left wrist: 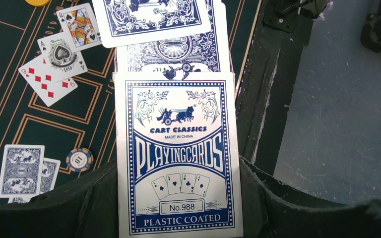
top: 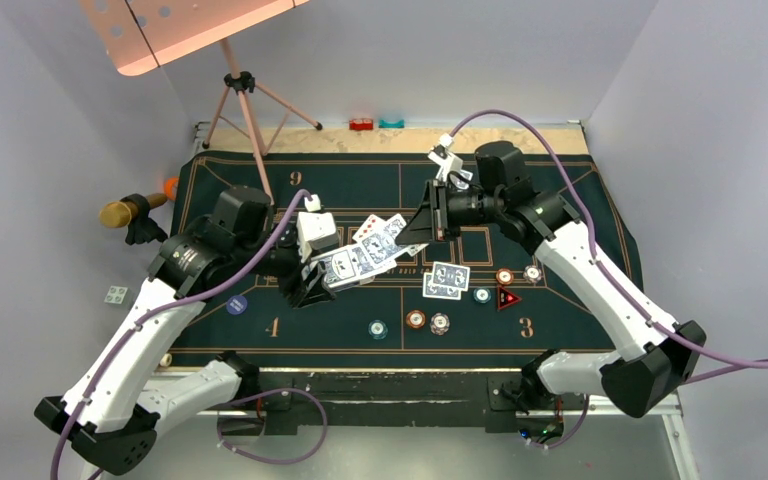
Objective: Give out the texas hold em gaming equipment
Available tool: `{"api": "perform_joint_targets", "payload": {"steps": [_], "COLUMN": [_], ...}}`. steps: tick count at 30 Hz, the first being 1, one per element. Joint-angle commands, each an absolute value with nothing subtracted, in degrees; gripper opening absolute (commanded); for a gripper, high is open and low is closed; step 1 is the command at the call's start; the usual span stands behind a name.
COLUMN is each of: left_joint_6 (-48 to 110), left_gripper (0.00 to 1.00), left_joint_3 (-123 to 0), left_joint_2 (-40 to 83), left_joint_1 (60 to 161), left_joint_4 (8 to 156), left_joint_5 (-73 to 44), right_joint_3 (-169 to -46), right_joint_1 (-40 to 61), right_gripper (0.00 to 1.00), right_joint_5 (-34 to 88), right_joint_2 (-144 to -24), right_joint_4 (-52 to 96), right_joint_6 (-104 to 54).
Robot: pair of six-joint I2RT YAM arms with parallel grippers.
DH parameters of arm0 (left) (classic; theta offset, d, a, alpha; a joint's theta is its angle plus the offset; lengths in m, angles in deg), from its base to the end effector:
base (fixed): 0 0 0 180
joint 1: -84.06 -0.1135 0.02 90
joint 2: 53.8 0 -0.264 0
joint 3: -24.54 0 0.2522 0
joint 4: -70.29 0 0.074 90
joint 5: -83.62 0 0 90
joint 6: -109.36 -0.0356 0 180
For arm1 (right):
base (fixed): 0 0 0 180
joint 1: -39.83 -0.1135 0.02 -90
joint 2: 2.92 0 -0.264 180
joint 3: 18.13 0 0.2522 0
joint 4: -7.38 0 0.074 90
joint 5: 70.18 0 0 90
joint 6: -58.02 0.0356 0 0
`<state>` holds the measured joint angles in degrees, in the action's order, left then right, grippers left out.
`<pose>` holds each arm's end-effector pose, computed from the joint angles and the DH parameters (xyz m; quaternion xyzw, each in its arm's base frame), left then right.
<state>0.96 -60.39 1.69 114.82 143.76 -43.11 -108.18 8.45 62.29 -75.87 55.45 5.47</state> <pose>0.1299 -0.1021 0.3837 0.4753 0.7434 -0.3283 0.3372 0.2177 0.1609 0.3885 -0.1352 0.8195 0.5196 0.2007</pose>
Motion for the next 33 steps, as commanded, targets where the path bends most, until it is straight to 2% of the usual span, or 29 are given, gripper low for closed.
{"api": "perform_joint_targets", "payload": {"steps": [1,4,10,14,22,28,33], "left_joint_6": [1.34,1.34,1.33,1.17,1.07,0.59,0.54], "left_gripper": [0.0,0.0,0.0,0.0,0.0,0.0,0.0], "left_joint_3": [-62.79,-62.54,-62.43,-62.27,-62.43,-62.64,-62.87], "left_joint_2": [0.58,0.49,0.54,0.36,0.39,0.3,0.17], "left_joint_1": [114.41,114.46,114.43,114.42,114.47,114.43,114.45], "left_joint_4": [143.06,143.03,143.18,143.21,143.58,144.15,144.43], "left_joint_5": [-44.94,-44.87,-44.8,-44.81,-45.16,-45.39,-46.02], "right_joint_3": [-111.11,-111.11,-112.11,-112.96,-109.89,-104.14,-101.25], "right_joint_1": [9.55,10.63,11.79,13.03,18.25,19.1,18.91], "right_gripper": [0.12,0.05,0.06,0.01,0.0,0.0,0.0], "right_joint_5": [61.03,62.39,64.42,65.38,66.34,63.58,58.36], "right_joint_2": [-73.61,-72.72,-72.23,-72.71,-75.24,-83.31,-91.97], "right_joint_4": [57.29,55.74,52.39,51.38,40.14,31.46,31.35], "right_joint_6": [3.6,4.76,6.94,7.97,13.58,15.41,11.37]}}
